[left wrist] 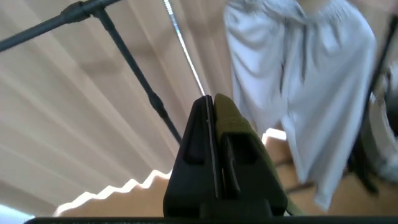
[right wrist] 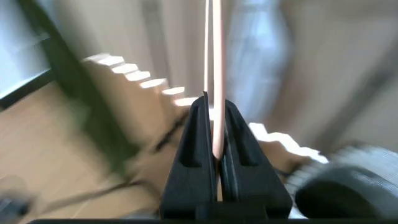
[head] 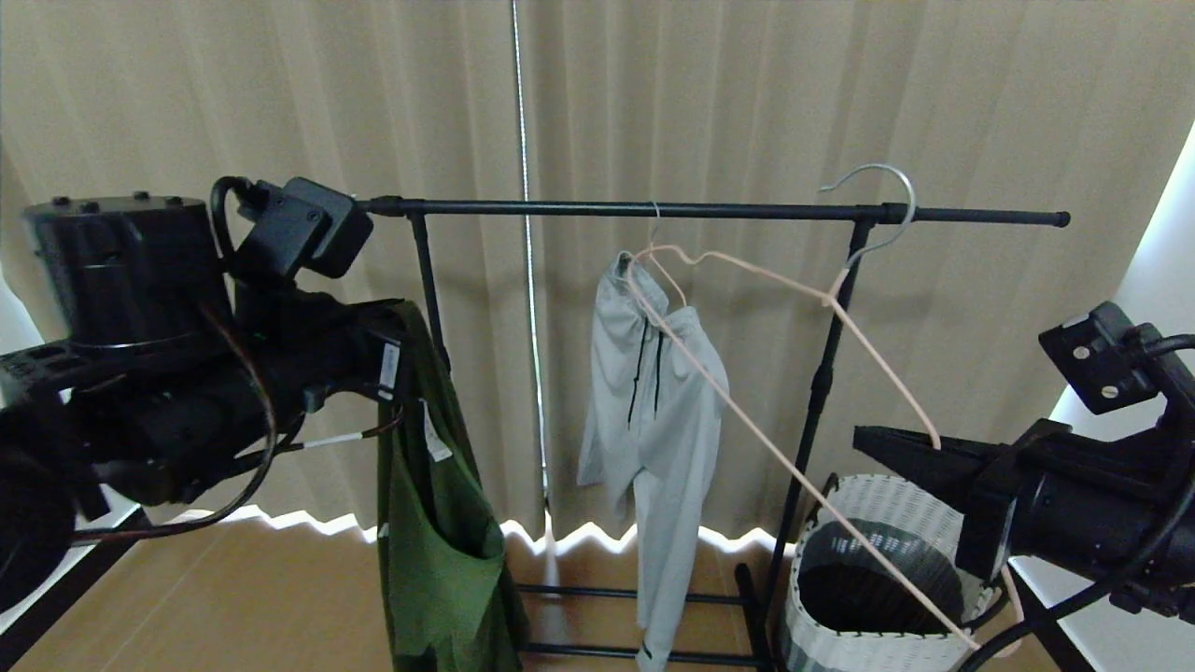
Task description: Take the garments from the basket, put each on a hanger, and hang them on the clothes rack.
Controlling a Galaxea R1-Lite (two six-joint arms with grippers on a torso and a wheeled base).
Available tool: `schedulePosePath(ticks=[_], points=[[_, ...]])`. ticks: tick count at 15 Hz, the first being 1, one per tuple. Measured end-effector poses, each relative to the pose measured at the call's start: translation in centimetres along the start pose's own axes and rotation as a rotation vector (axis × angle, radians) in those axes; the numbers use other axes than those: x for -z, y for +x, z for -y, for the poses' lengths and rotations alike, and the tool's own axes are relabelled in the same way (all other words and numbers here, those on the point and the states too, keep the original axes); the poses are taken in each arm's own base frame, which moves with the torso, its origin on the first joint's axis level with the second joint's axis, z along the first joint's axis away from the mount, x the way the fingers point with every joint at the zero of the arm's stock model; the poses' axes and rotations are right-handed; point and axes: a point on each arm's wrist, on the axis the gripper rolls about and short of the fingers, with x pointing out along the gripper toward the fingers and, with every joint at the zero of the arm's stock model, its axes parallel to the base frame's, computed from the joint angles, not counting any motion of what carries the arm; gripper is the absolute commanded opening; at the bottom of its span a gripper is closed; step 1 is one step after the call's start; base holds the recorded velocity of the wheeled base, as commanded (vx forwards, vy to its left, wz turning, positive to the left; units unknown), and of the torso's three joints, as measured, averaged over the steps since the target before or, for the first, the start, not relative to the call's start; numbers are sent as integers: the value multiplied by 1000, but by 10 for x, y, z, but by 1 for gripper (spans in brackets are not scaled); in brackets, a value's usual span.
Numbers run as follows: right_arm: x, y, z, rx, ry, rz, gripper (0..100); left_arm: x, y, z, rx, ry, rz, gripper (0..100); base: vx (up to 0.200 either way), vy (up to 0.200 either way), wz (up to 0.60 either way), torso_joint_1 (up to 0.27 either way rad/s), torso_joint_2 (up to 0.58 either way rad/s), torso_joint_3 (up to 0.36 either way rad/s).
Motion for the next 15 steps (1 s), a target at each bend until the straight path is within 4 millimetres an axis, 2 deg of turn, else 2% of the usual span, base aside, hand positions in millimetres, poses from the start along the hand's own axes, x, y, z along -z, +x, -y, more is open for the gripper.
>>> schedulePosePath(ticks=[3,6,10,15], points=[[9,-1,-12,-108,-17,-40,0,-13,33,9,-52,-72,5,0,0,0,0,0,0,0],[19,-3,-29,-203,-46,-79,0,-18,51,14,-55,-85,11,0,0,0,0,0,0,0],[24,-6,-43,-278,-68,-98,0,-19,56,24,-30,-79,12,0,0,0,0,0,0,0],[26,-5,-46,-291,-71,-108,0,-20,57,31,-19,-74,11,0,0,0,0,0,0,0]])
